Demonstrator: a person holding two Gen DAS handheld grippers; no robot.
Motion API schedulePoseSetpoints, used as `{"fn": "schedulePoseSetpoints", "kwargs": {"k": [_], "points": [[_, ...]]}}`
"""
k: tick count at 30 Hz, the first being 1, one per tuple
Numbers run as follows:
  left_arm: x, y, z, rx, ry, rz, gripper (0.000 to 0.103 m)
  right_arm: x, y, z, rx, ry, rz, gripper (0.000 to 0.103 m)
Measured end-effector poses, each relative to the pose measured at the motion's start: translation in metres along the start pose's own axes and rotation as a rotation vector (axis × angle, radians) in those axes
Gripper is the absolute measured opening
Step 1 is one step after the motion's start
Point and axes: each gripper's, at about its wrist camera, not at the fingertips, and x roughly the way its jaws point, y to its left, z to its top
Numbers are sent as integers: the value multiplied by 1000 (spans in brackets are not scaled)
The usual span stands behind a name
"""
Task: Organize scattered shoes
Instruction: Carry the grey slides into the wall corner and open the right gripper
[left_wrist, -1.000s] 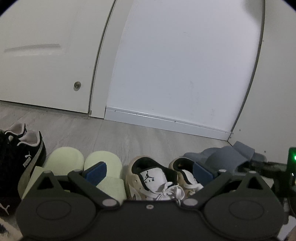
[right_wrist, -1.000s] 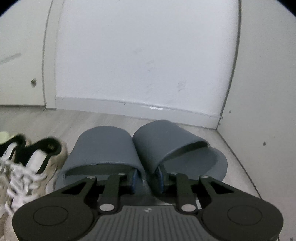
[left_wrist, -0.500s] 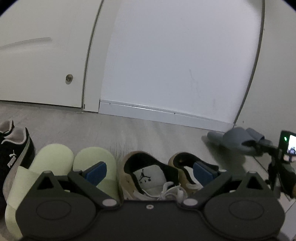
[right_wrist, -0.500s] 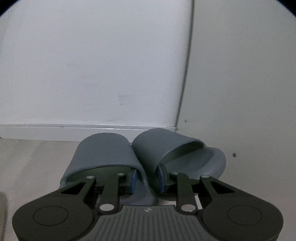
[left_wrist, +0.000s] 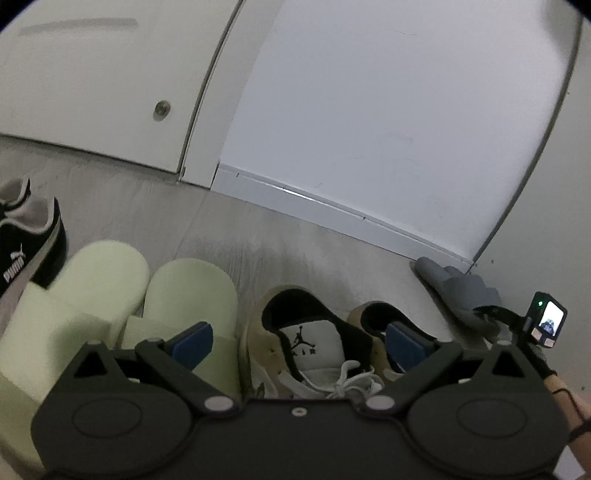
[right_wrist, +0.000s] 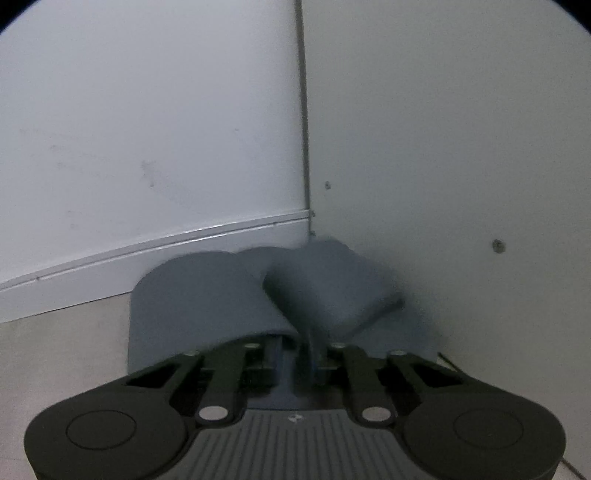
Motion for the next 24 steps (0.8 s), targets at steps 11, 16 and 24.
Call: {"fn": "schedulePoseSetpoints", "kwargs": {"k": [11, 16, 24], "points": [[-5, -2, 0, 15, -26, -15, 101, 7, 31, -1, -77, 92, 39, 21], [-8, -2, 1, 4, -37, -1, 101, -5, 19, 10, -5, 141, 22, 42], [-29, 2, 6, -15, -81, 45, 102, -98, 24, 25, 132, 125, 101, 90]]}}
